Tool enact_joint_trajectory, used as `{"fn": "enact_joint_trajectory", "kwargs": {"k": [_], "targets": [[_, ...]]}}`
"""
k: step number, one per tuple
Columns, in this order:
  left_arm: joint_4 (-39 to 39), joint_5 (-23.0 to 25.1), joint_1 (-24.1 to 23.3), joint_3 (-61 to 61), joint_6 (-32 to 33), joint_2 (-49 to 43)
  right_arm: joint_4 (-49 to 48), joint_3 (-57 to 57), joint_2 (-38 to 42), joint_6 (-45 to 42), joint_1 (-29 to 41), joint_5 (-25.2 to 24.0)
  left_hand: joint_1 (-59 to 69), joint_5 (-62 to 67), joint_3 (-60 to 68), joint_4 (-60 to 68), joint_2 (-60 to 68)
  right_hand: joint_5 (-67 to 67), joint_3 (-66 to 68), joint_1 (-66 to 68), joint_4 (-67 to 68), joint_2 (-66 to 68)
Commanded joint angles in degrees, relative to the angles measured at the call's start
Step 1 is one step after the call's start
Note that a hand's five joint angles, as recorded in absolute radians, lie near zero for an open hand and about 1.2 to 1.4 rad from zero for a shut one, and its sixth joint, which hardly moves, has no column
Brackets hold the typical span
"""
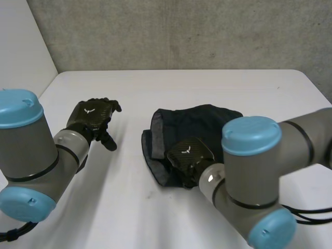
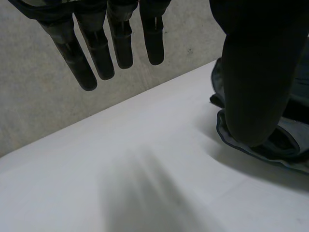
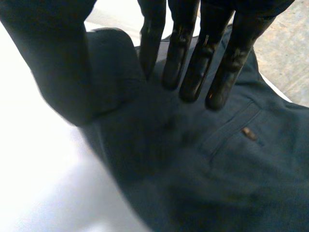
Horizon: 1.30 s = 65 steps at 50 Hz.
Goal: Fold the shorts.
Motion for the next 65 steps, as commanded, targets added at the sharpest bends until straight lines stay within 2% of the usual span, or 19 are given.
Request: {"fn": "enact_joint_trajectory", "kwargs": {"k": [1,10,12,14,18,26,32,39,46,56,58,59,63,65], "targets": [[0.22,0.03,0.11,-1.62,-1.61,0.69,0.14,-10.1,2.88,-0.47,0.37,1.11,1.02,1.99,0.85,1.46,1.04,50.18,48.58,52.62,49.74,48.52],[0.14,-0.41,1.16,-2.06,-2.05,1.66,0.14,-27.59,-3.89,0.24,-0.07,1.46,1.35,2.32,1.18,1.79,1.37,50.18,48.58,52.62,49.74,48.52],[0.05,-0.41,1.25,-2.14,-2.84,2.1,-0.03,-32.06,-5.12,0.32,-0.15,2.33,4.86,5.83,4.69,5.3,4.88,50.18,48.58,52.62,49.74,48.52],[-0.21,-0.23,1.34,-2.32,-4.94,2.97,-0.03,-34.71,-5.47,0.41,-0.33,2.51,14.95,15.92,14.78,15.39,14.97,50.18,48.58,52.62,49.74,48.52],[-0.57,-0.06,1.34,-2.15,-9.16,3.59,-0.12,-38.06,-6.35,0.5,-1.21,3.39,16.5,17.47,16.33,16.93,16.52,50.18,48.58,52.62,49.74,48.52],[-0.74,0.56,1.43,-0.83,-14.88,2.54,0.06,-35.18,-8.11,1.55,-0.77,4.19,2.71,3.69,2.54,3.15,2.74,50.18,48.58,52.62,49.74,48.52],[-1.09,1.08,-0.85,2.95,-18.66,-5.54,-0.03,-32.53,-10.04,4.27,-1.12,4.1,-1.17,-0.19,-1.34,-0.73,-1.14,50.18,48.58,52.62,49.74,48.52],[-3.38,5.83,-3.76,8.31,-24.37,-11.43,0.14,-28.93,-12.68,7.79,-1.21,3.48,-1.0,-0.03,-1.17,-0.56,-0.98,50.18,48.58,52.62,49.74,48.52],[-3.03,6.27,-4.46,12.79,-28.67,-14.95,0.32,-24.19,-14.26,8.06,-1.21,3.66,4.2,5.18,4.03,4.64,4.23,50.18,48.58,52.62,49.74,48.52],[-2.94,8.99,-9.73,16.14,-34.56,-16.8,0.32,-19.17,-17.69,8.06,-1.3,3.57,5.89,6.86,5.72,6.33,5.91,50.18,48.58,52.62,49.74,48.52],[-2.94,9.96,-10.52,15.87,-34.74,-16.54,0.32,-18.21,-17.95,8.06,-1.3,3.48,10.57,11.54,10.4,11.01,10.59,50.18,48.58,52.62,49.74,48.52],[-3.03,10.57,-11.05,15.52,-34.92,-16.36,0.32,-17.86,-18.04,8.06,-1.3,3.48,24.09,25.07,23.92,24.53,24.12,50.18,48.58,52.62,49.74,48.52],[-3.03,10.14,-10.62,14.56,-35.01,-12.78,0.5,-16.62,-18.39,8.06,-1.3,3.57,57.92,58.89,57.75,58.36,57.94,50.18,48.58,52.62,49.74,48.52],[-3.11,10.05,-9.83,14.29,-35.01,-10.39,0.58,-16.18,-18.4,8.06,-1.38,3.57,58.02,58.99,57.85,58.46,58.04,50.18,48.58,52.62,49.74,48.52]]}}
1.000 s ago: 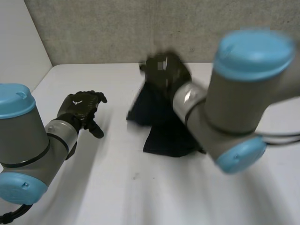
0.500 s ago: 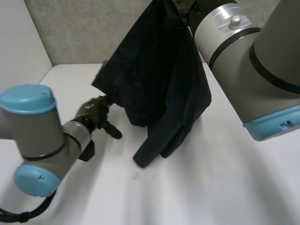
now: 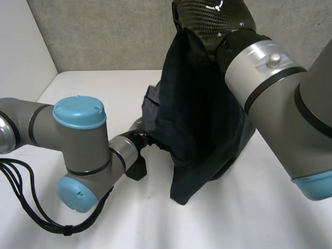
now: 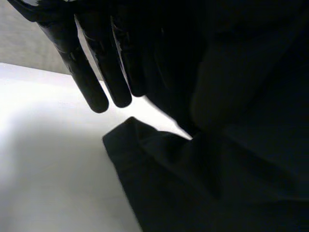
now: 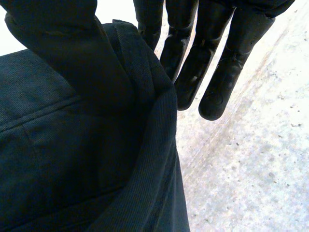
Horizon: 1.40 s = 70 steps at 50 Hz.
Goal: Fold the shorts.
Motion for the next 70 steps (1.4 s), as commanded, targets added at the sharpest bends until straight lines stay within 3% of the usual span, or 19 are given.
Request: {"fn": "enact_joint_trajectory", "kwargs": {"k": [1,6,10,18,23,25,28,36,40,42,43,44,50,53,62,66,70], "targets": [[-0.15,0.45,1.19,-1.77,-0.31,7.41,0.26,2.44,-0.68,0.02,-0.09,0.14,31.81,34.93,34.17,34.65,34.06,14.18,12.81,23.44,11.75,12.67],[0.02,0.62,8.73,-1.42,-0.57,19.43,0.09,4.64,-3.14,0.11,-0.79,0.14,31.81,34.93,34.17,34.65,34.06,14.18,12.81,23.44,11.75,12.67],[-0.59,0.98,12.0,2.08,-1.28,24.11,-0.35,7.18,-4.29,0.55,-4.21,0.14,31.81,34.93,34.17,34.65,34.06,14.18,12.81,23.44,11.75,12.67],[-3.58,1.33,11.65,6.58,-1.02,20.44,-2.37,14.74,-4.02,8.89,-9.66,-0.04,31.81,34.93,34.17,34.65,34.06,14.18,12.81,23.44,11.75,12.67],[-4.19,1.15,6.83,10.09,0.12,12.01,-6.58,18.87,-0.79,10.57,-15.45,-0.39,31.81,34.93,34.17,34.65,34.06,14.18,12.81,23.44,11.75,12.67],[-4.54,0.8,6.38,10.71,1.44,8.85,-7.03,18.97,0.72,10.04,-17.39,-0.48,13.12,16.24,15.48,15.96,15.37,14.18,12.81,23.44,11.75,12.67],[-5.16,0.45,6.29,9.75,3.46,7.43,-7.64,18.7,1.78,9.17,-20.38,-1.18,2.43,5.56,4.79,5.27,4.68,14.18,12.81,23.44,11.75,12.67],[-4.9,-3.93,6.55,2.73,5.4,9.52,-10.19,16.16,3.53,2.49,-27.06,-1.88,-5.5,-2.38,-3.14,-2.66,-3.26,14.18,12.81,23.44,11.75,12.67],[-4.81,-5.52,7.17,-0.79,5.49,11.9,-8.53,13.44,10.82,-1.99,-29.88,-1.36,-7.52,-4.4,-5.16,-4.68,-5.28,13.57,12.21,22.83,11.15,12.06],[-4.81,-5.61,7.26,-1.94,5.49,12.52,-5.64,12.64,13.28,-5.23,-29.79,-1.1,-7.7,-4.57,-5.33,-4.85,-5.45,-15.04,-16.41,-5.78,-17.46,-16.55],[-4.9,-5.61,7.26,-2.46,5.49,12.78,-1.97,12.12,14.16,-8.3,-29.79,-1.01,-8.03,-4.91,-5.67,-5.19,-5.78,-46.5,-47.87,-37.24,-48.93,-48.02],[-5.16,-5.7,7.17,-3.34,5.58,13.13,-0.37,12.11,14.17,-9.46,-29.88,-1.18,-8.7,-5.58,-6.34,-5.86,-6.45,-55.82,-57.19,-46.56,-58.25,-57.33],[-5.6,-5.7,6.64,-5.98,5.67,13.14,0.35,12.9,12.33,-9.82,-30.06,-2.67,-10.56,-7.43,-8.2,-7.71,-8.31,-55.82,-57.19,-46.56,-58.25,-57.33],[-6.13,-5.62,6.38,-7.21,5.67,12.87,0.88,14.31,6.19,-11.66,-30.14,-7.49,-10.56,-7.43,-8.2,-7.71,-8.31,-55.82,-57.19,-46.56,-58.25,-57.33],[-6.57,-5.7,5.41,-8.01,5.67,12.35,0.88,23.34,-11.65,-25.53,-29.88,-33.93,-10.73,-7.6,-8.36,-7.88,-8.48,-55.82,-57.19,-46.56,-58.25,-57.33],[-6.57,-5.7,5.32,-8.01,5.67,11.99,0.7,27.13,-13.87,-30.72,-29.79,-39.32,-10.73,-7.6,-8.36,-7.88,-8.48,-54.06,-55.42,-44.79,-56.48,-55.57],[-6.57,-5.7,5.32,-8.01,5.67,11.82,0.18,27.67,-11.34,-34.42,-29.45,-38.63,-10.73,-7.6,-8.36,-7.88,-8.48,-54.06,-55.42,-44.79,-56.48,-55.57]]}}
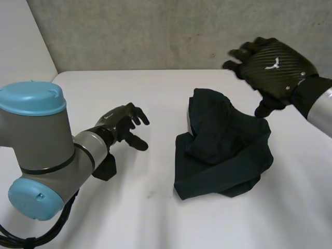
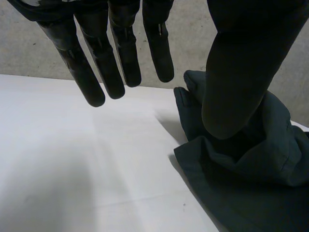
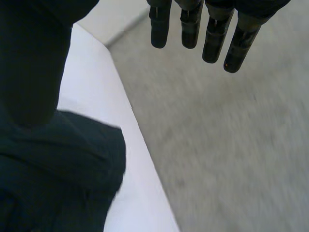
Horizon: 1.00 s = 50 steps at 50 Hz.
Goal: Fold the shorts.
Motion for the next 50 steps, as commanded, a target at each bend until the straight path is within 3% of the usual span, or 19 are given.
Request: {"fn": "enact_joint_trajectory", "kwargs": {"k": [1,11,22,26,28,29,30,32,36,45,50], "targets": [[0.04,-0.02,0.0,0.0,-0.09,-0.44,-0.68,3.08,2.03,-8.17,0.61,-3.15,2.27,3.27,2.59,2.93,3.02,-2.07,-0.5,0.1,-1.74,-1.11],[0.04,-0.46,-1.67,-1.76,-0.09,-0.27,-0.24,-8.86,19.68,-18.97,5.62,1.69,2.27,3.27,2.59,2.93,3.02,5.84,7.41,8.01,6.16,6.79],[0.04,-0.46,-2.37,-3.78,-0.09,0.0,-0.51,-22.41,36.92,-26.37,5.62,2.13,1.76,2.77,2.08,2.42,2.52,10.71,12.27,12.88,11.03,11.66],[0.04,-0.46,-2.29,-3.87,-0.09,0.0,-0.51,-26.19,41.94,-28.39,5.62,2.48,1.76,2.77,2.08,2.42,2.52,17.09,18.66,19.26,17.42,18.05],[0.04,-0.46,-2.28,-4.13,-0.09,0.08,-0.42,-28.12,43.7,-28.66,5.71,3.27,1.76,2.77,2.08,2.42,2.52,29.0,30.56,31.17,29.32,29.95],[0.04,-0.46,-2.28,-4.13,-0.09,0.09,-0.25,-28.74,43.96,-28.66,5.71,3.53,1.76,2.77,2.08,2.42,2.52,36.71,38.28,38.88,37.04,37.67],[0.22,-0.46,-2.28,-4.13,-0.09,0.09,-0.16,-29.7,44.05,-28.31,5.71,3.8,1.43,2.43,1.75,2.09,2.18,52.61,54.18,54.78,52.94,53.56],[1.18,-0.11,-2.55,-4.39,0.0,0.17,0.02,-30.5,43.79,-27.61,5.8,4.06,-3.57,-2.57,-3.25,-2.91,-2.82,65.95,67.52,68.12,66.28,66.9],[5.65,0.24,-2.9,-4.83,0.7,-0.09,-0.07,-31.12,40.72,-23.75,5.89,4.15,-22.44,-21.43,-22.12,-21.78,-21.68,66.0,67.57,68.17,66.33,66.95],[10.67,-0.11,-2.99,-2.3,4.92,-4.13,0.02,-30.5,25.44,-3.02,5.89,8.1,-23.13,-22.13,-22.81,-22.47,-22.38,66.0,67.57,68.17,66.33,66.95],[10.77,-0.2,-3.51,0.96,5.19,-5.8,2.65,-29.89,20.25,-0.09,5.98,11.53,-23.47,-22.47,-23.15,-22.81,-22.71,66.0,67.57,68.17,66.33,66.95]]}}
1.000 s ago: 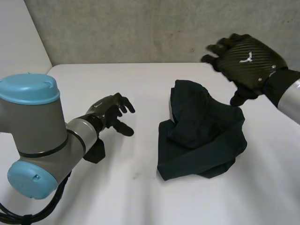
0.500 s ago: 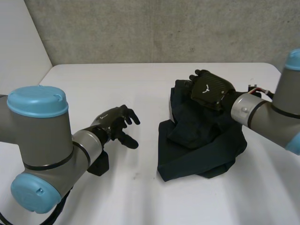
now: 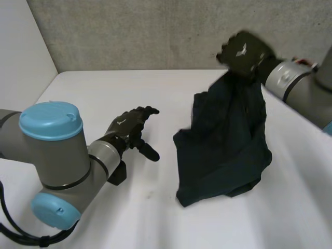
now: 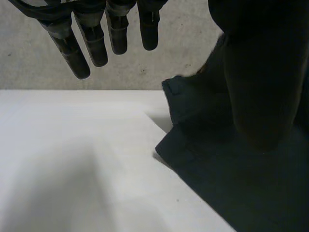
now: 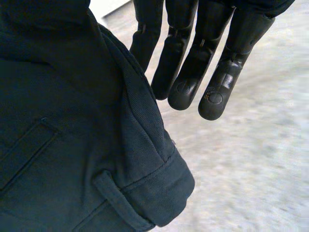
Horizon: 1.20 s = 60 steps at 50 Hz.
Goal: Fold the shorts.
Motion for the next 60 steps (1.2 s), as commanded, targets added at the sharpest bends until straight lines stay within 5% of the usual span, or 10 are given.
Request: {"fn": "enact_joint_trajectory", "kwargs": {"k": [1,16,22,28,31,41,46,53,55,60], "targets": [[0.57,-0.05,-0.76,4.66,0.91,-3.39,4.37,1.08,-8.69,5.96,0.14,4.61,-1.58,-1.7,-2.31,-1.83,-1.59,13.72,12.48,24.23,11.78,12.7],[0.48,-0.14,-5.24,13.45,0.64,-11.48,12.65,8.98,-17.31,6.4,1.9,5.41,1.1,0.99,0.37,0.85,1.09,13.72,12.48,24.23,11.78,12.7],[-0.4,1.71,-7.43,14.78,0.12,-14.82,12.3,10.92,-19.17,6.93,1.9,7.07,46.13,46.02,45.41,45.89,46.13,13.72,12.48,24.23,11.78,12.7],[-4.44,3.65,-8.32,13.81,-0.06,-14.56,12.21,11.54,-18.64,6.22,1.81,10.24,50.06,49.94,49.33,49.81,50.05,13.72,12.48,24.23,11.78,12.7],[-6.11,2.94,-7.79,12.85,0.03,-12.55,12.13,11.54,-18.38,6.14,1.9,10.42,66.63,66.52,65.9,66.38,66.62,13.72,12.48,24.23,11.78,12.7],[-6.11,1.27,0.73,14.24,1.78,0.89,10.9,7.42,-16.36,6.4,1.9,10.68,66.69,66.58,65.96,66.44,66.68,13.72,12.48,24.23,11.78,12.7],[-3.49,-0.31,3.63,22.93,5.82,5.91,-6.03,0.65,-13.2,8.42,2.86,14.1,66.69,66.58,65.96,66.44,66.68,13.72,12.48,24.23,11.78,12.7],[20.49,-4.35,3.9,27.87,15.31,7.5,-38.29,-0.59,-11.35,9.13,4.44,20.88,66.69,66.58,65.96,66.44,66.68,13.72,12.48,24.23,11.78,12.7],[26.74,-4.35,3.81,26.91,17.95,8.99,-38.59,-0.59,-11.26,9.21,4.8,20.53,66.69,66.58,65.96,66.44,66.68,13.72,12.48,24.23,11.78,12.7],[24.74,-3.92,3.63,21.91,19.71,10.4,-33.15,2.21,-11.17,9.3,5.67,20.26,66.69,66.58,65.96,66.44,66.68,13.72,12.48,24.23,11.78,12.7]]}}
